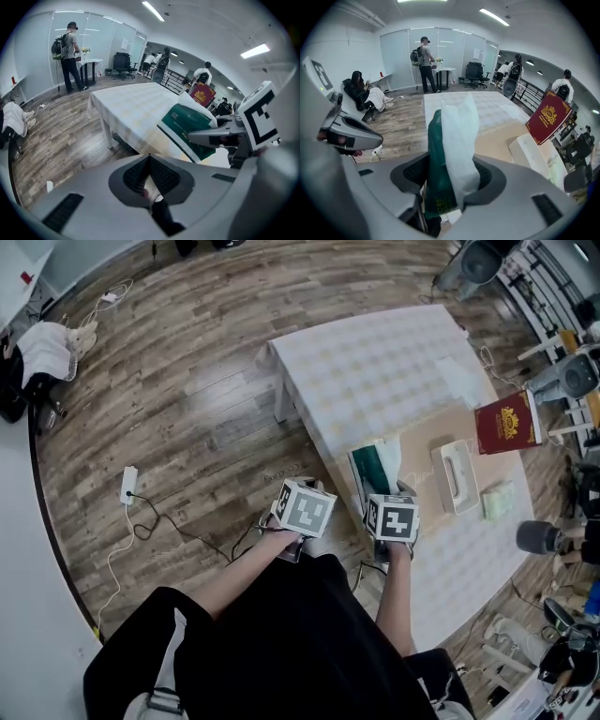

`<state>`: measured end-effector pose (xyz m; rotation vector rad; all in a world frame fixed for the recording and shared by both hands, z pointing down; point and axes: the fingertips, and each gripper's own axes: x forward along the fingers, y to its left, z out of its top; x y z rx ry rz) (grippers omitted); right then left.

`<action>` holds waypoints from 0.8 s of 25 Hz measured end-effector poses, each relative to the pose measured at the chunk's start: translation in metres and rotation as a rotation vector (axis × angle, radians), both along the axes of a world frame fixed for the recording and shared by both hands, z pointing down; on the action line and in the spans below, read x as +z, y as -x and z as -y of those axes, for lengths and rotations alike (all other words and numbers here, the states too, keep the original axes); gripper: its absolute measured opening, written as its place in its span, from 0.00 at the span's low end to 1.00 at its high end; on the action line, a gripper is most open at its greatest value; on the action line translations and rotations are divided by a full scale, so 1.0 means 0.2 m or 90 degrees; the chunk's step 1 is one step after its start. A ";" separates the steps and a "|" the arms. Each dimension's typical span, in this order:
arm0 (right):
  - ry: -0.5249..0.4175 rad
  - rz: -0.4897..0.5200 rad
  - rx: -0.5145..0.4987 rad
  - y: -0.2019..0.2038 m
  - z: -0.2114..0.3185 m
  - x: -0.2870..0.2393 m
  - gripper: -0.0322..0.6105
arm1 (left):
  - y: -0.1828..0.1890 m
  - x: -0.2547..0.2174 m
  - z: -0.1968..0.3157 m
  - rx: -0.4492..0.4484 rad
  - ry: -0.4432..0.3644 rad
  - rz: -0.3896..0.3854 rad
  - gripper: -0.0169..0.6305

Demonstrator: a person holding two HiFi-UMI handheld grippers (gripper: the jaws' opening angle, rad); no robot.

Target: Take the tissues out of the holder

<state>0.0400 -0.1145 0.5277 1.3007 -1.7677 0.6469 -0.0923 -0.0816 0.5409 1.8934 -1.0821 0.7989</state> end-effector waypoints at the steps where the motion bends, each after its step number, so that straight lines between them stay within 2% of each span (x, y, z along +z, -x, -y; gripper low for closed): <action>1: 0.000 0.001 0.003 0.02 0.02 0.00 0.41 | 0.02 0.00 0.01 0.002 0.000 -0.001 0.03; 7: 0.007 -0.001 0.009 0.11 0.07 0.03 0.41 | 0.14 0.03 0.03 -0.008 0.009 -0.009 0.03; 13: 0.013 -0.011 0.020 0.11 0.10 0.04 0.41 | 0.16 0.06 0.01 -0.011 0.021 -0.011 0.03; 20: 0.014 -0.006 0.009 0.14 0.22 0.07 0.41 | 0.19 0.08 0.10 -0.015 0.026 -0.006 0.03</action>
